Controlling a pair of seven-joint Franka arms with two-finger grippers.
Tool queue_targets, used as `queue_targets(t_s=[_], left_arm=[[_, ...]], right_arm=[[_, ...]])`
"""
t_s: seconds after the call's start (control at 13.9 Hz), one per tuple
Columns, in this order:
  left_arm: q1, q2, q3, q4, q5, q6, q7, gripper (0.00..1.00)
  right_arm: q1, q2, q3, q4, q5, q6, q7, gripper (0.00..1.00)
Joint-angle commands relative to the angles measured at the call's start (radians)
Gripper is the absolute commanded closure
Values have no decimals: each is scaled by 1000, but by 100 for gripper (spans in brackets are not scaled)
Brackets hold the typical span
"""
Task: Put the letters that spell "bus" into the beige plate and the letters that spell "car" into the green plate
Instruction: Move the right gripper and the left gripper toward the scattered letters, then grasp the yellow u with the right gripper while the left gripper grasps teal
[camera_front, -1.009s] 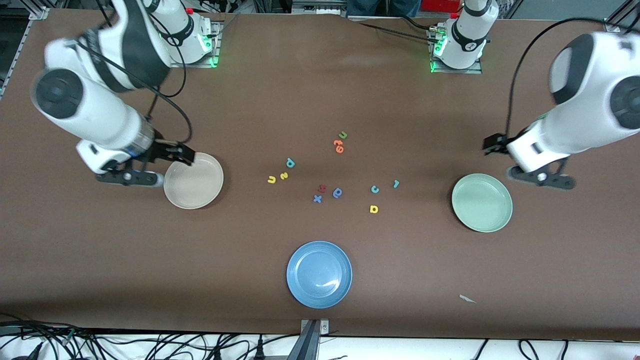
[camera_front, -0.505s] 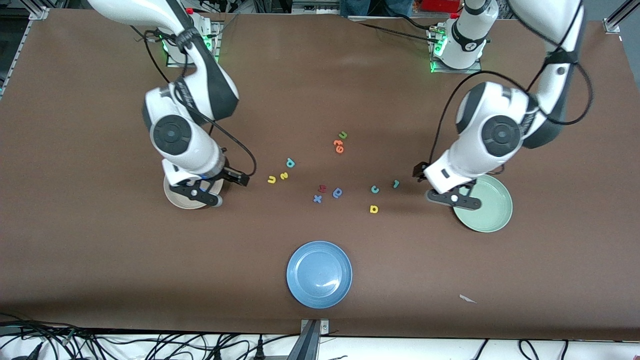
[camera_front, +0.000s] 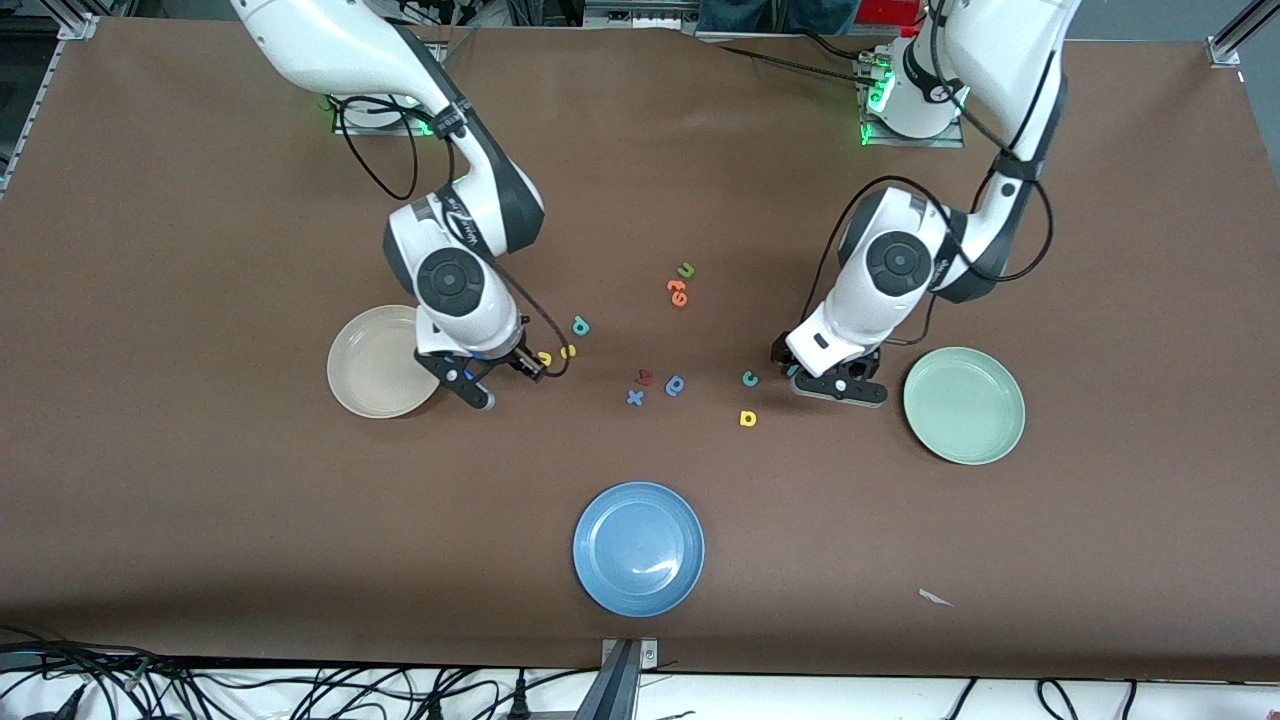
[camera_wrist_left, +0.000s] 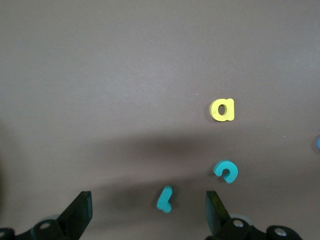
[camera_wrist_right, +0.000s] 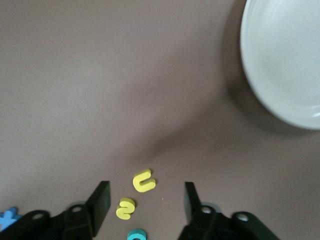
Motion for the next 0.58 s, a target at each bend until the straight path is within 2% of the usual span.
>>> queue_targets(t_s=[0.0,0.36,0.5], left_arm=[[-30,41,9,-24,-5,81,-29,1],[-44,75,9,-21,-2,66,-29,12],[-46,73,9,-20,-2,48,-31,23]], right_arm=[[22,18,-8,-57,11,104,81,44],[32,38,-8,-91,11,190,135,45],[41,60,-8,-93,11,225,166,46]])
